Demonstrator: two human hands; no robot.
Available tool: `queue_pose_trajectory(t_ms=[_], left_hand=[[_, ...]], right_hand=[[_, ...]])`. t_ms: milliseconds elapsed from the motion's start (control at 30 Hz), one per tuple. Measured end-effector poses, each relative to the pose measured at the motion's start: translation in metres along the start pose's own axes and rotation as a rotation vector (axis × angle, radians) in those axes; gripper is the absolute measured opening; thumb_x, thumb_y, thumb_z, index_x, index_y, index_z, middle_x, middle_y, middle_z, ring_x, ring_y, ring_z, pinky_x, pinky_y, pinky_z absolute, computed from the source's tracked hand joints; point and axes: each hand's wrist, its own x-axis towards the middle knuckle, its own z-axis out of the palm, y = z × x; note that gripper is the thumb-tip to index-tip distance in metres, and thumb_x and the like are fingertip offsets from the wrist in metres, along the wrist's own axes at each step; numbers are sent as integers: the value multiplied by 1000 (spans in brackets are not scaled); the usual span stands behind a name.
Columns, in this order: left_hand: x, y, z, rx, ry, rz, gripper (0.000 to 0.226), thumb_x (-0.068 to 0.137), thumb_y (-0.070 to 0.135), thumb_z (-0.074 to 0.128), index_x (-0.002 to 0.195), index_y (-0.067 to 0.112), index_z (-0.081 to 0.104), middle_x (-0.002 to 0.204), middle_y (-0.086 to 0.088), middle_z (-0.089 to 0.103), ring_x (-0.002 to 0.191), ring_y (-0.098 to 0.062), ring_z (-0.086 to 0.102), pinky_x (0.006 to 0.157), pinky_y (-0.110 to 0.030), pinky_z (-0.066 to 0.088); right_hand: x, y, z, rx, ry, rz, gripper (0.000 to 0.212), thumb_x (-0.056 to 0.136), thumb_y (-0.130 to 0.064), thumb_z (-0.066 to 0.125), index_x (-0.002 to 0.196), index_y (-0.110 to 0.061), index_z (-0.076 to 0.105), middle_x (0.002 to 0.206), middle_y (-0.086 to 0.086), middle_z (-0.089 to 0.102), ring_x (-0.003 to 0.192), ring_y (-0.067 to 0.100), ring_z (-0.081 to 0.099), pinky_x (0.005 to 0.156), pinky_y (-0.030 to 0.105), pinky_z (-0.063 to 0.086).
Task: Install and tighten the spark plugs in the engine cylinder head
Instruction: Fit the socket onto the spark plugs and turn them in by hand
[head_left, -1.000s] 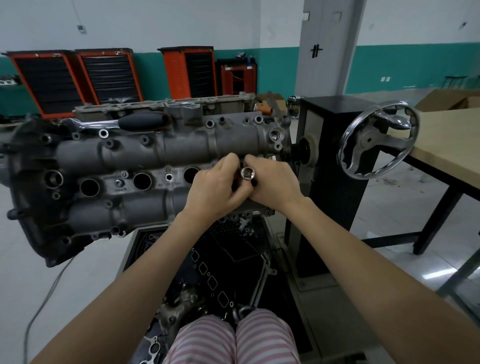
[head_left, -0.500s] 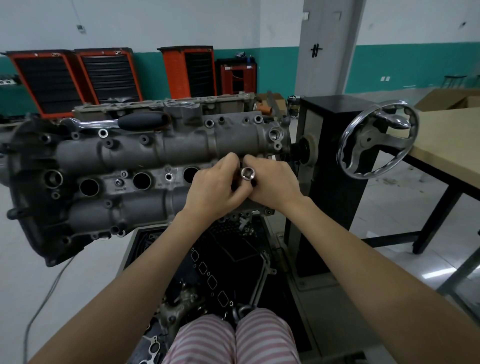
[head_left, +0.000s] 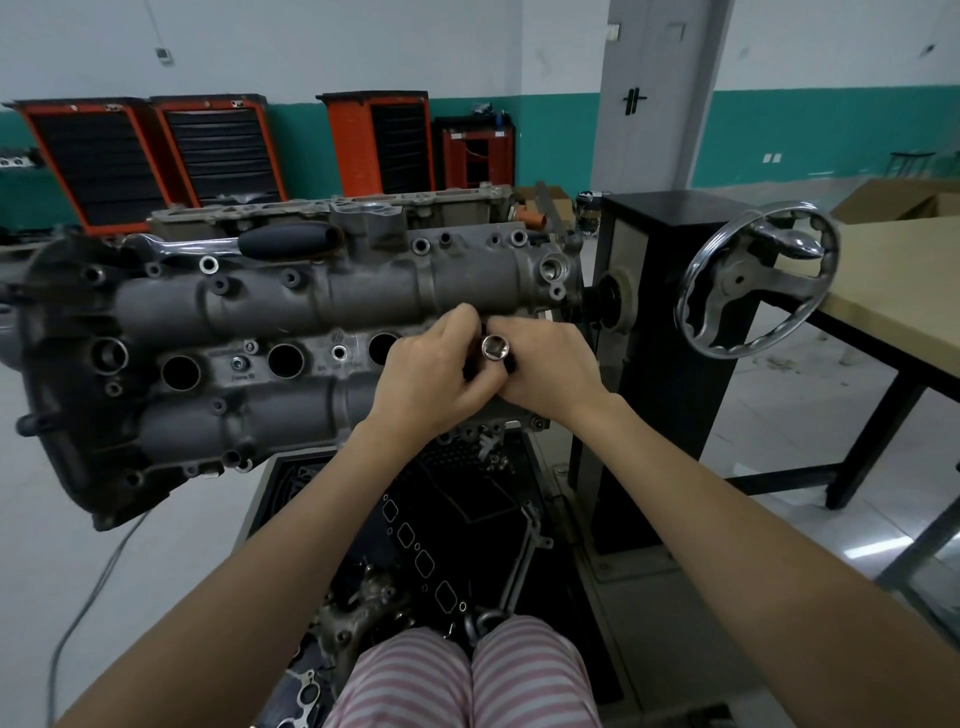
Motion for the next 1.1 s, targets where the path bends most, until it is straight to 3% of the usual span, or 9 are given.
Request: queue_pose_trajectory(t_ms=[200,400,600,700,900,1033,1100], left_hand=[[2,-2,2,71,29,16,37,82,29,53,54,5,46,44,-5,47,37,-25,46,42,-22,27],[1,3,-3,7,-13,12,25,79,27,46,67,4,44,54,3,39,39,-22,42,43,-21,24],[1,0,0,31,7,6,35,80,30,54,56,6,44,45,-5,44,39,-24,44,42,-24,28],[1,-2,1,47,19,15,37,80,29,54,52,7,43,43,-5,44,37,-23,43,44,-21,25],[1,3,-3,-11,-28,13,28,74,29,47,66,2,43,52,-1,42,40,-25,42,44,-22,25],[1,0,-1,27,-13,4,32,77,31,54,61,5,44,47,-2,44,39,-21,42,46,-20,24],[1,-2,1,45,1,6,35,80,31,56,57,7,43,44,-2,43,38,-21,42,46,-20,24]], right_hand=[[-2,-1,-1,69,90,-34,13,72,-18,56,68,-9,64,67,3,66,60,26,62,47,28,42],[0,0,1,-3,34,7,17,76,-23,58,74,-13,45,67,4,60,59,29,56,50,27,25],[-2,0,-1,44,85,-41,10,72,-14,61,65,-8,60,63,3,62,57,25,59,45,30,38],[-2,-2,0,40,121,-45,12,70,-16,60,61,-9,56,58,1,59,51,23,56,44,24,32],[0,0,2,-4,34,8,23,76,-22,61,73,-17,39,64,1,56,58,25,54,49,28,26],[-2,-1,-1,31,63,-50,9,75,-14,60,70,-7,58,64,3,63,59,27,60,45,34,42],[-3,-1,-1,57,97,-70,13,75,-15,58,65,-7,59,61,3,62,55,25,59,43,32,42]])
